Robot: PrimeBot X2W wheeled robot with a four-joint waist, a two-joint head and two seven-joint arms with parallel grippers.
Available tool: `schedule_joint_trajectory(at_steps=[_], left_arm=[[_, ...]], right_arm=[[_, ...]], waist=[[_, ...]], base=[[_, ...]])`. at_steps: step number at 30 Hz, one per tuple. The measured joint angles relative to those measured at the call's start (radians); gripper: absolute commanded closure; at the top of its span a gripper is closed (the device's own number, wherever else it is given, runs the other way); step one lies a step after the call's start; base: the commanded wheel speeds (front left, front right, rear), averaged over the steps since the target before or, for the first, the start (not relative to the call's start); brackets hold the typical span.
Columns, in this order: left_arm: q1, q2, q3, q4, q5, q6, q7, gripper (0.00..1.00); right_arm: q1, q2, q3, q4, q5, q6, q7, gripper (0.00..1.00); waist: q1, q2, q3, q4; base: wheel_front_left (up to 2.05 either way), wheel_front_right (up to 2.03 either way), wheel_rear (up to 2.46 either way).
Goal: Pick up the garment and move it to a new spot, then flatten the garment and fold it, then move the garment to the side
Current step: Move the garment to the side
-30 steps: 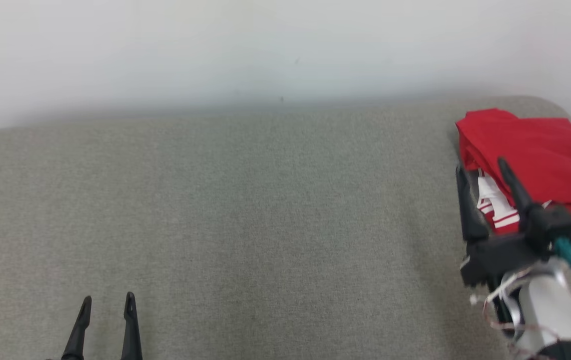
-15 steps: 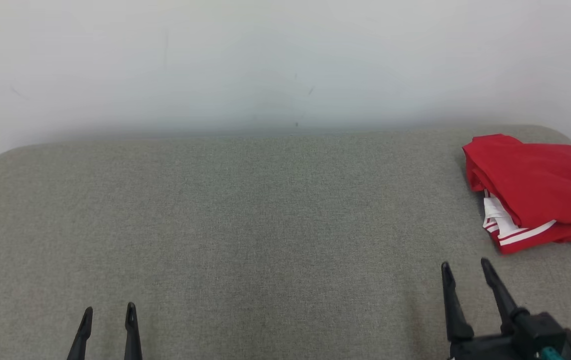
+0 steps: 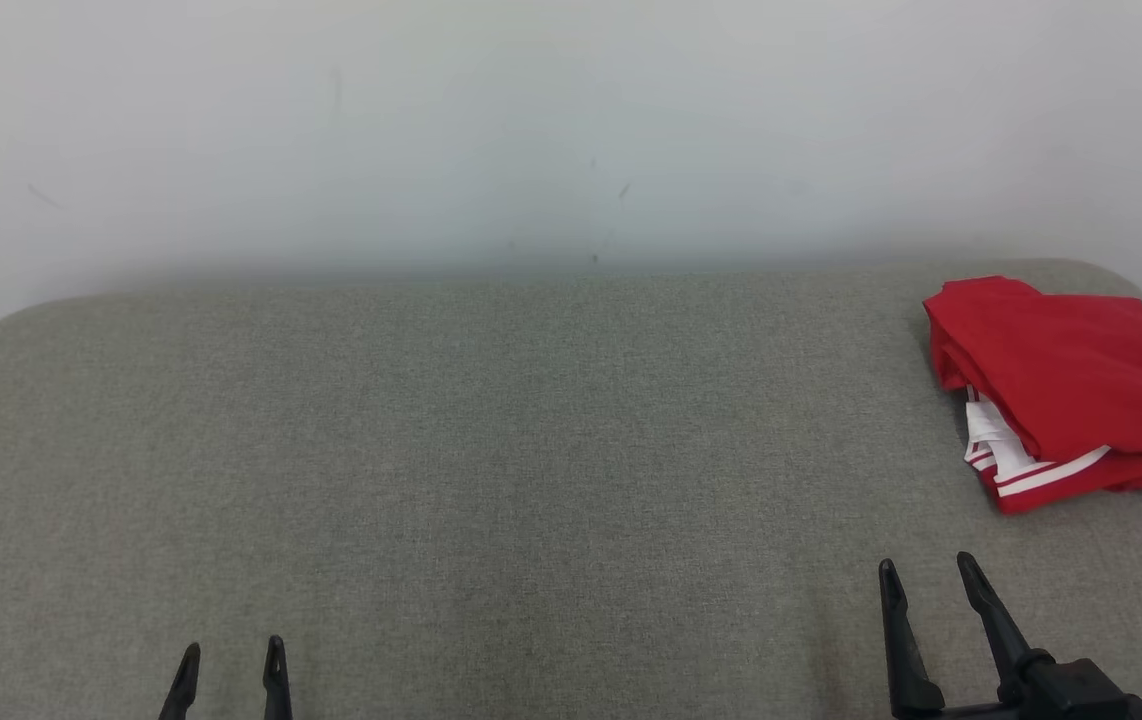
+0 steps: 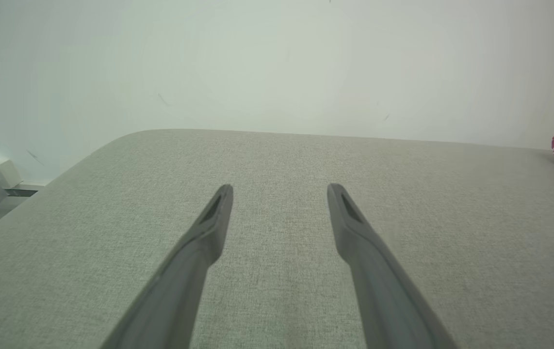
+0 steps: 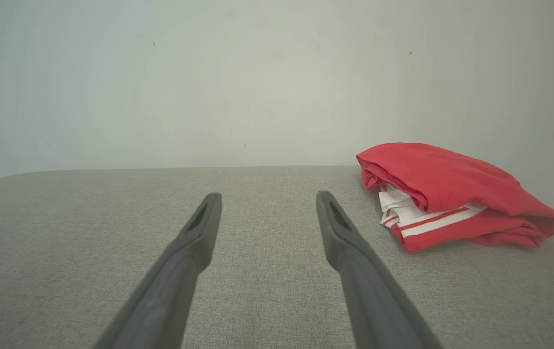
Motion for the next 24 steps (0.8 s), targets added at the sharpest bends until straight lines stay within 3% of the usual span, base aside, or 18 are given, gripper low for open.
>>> schedule_joint_trajectory(at_steps=[24], left_arm=[[0.0, 0.0, 0.019, 0.014, 0.002, -0.011, 0.0, 0.0]], right_arm=[[0.002, 0.001, 0.01, 0.008, 0.015, 0.0, 0.0, 0.0]], waist=[[0.0, 0.0, 0.003, 0.008]], base=[[0.0, 0.0, 0.0]])
